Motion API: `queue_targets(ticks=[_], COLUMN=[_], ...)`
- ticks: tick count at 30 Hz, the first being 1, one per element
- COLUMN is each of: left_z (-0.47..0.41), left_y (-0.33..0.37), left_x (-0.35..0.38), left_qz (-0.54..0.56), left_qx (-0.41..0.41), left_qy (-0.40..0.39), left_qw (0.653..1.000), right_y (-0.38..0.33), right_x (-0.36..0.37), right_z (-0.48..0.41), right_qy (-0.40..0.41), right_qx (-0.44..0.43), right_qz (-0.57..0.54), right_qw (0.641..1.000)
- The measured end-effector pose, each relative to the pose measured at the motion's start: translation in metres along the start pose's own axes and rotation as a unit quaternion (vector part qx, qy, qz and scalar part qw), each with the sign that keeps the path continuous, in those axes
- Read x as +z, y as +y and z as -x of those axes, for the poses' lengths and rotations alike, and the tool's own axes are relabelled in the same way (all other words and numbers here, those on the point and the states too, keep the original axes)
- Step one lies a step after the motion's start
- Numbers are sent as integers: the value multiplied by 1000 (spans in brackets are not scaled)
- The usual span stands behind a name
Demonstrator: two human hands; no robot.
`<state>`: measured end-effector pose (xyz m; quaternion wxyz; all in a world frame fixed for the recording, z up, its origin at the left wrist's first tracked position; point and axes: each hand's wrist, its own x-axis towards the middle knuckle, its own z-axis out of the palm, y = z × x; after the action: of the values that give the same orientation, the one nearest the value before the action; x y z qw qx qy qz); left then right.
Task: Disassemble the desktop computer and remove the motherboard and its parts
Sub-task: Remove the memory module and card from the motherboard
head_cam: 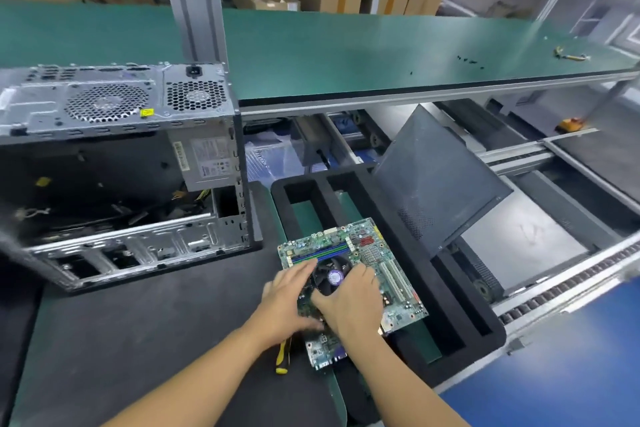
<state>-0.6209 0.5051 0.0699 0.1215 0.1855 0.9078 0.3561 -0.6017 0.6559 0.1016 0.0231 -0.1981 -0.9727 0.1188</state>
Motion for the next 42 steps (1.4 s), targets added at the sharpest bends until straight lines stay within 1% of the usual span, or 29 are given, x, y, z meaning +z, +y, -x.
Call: queue_targets(ticks=[3,6,10,19,23,26,30,34,36,37,39,41,42], left_z=[14,41,95,204,227,237,238,241,243,243,238,228,221], left_y=[-3,-20,-62,-141,-162,-173,-178,-185,-187,-188,-188,-189,-189], left_x=[-13,-32,-64,-103,-113,-111,-105,-118,-128,-131,-134,-135,-134], left_qz=[5,13,14,24,-10,-34,-40,-44,-30,-29,-17,37,69], left_qx=[20,10,-22,-81,-91,-107,-110,-85,-85,-94,-141,-216,-253], left_qy=[80,162,184,164,147,113,92,9,-4,16,103,179,196], left_qw=[997,987,983,983,985,987,989,995,996,995,984,959,945], right_y=[-34,-75,-127,-203,-223,-228,-225,-219,-213,-211,-205,-199,-196], right_x=[-9,-11,4,56,70,78,82,77,72,70,64,57,54], right_z=[18,46,95,196,219,230,233,224,215,209,194,177,168], right_qy=[16,10,-22,-88,-100,-111,-114,-160,-188,-203,-227,-241,-249], right_qx=[-4,-8,-20,-24,-18,-15,-19,-52,-56,-56,-67,-77,-74], right_qz=[-38,-43,-36,-34,-18,-7,1,13,2,-4,-20,-66,-102], right_qw=[999,999,999,995,995,994,993,986,980,978,971,965,960])
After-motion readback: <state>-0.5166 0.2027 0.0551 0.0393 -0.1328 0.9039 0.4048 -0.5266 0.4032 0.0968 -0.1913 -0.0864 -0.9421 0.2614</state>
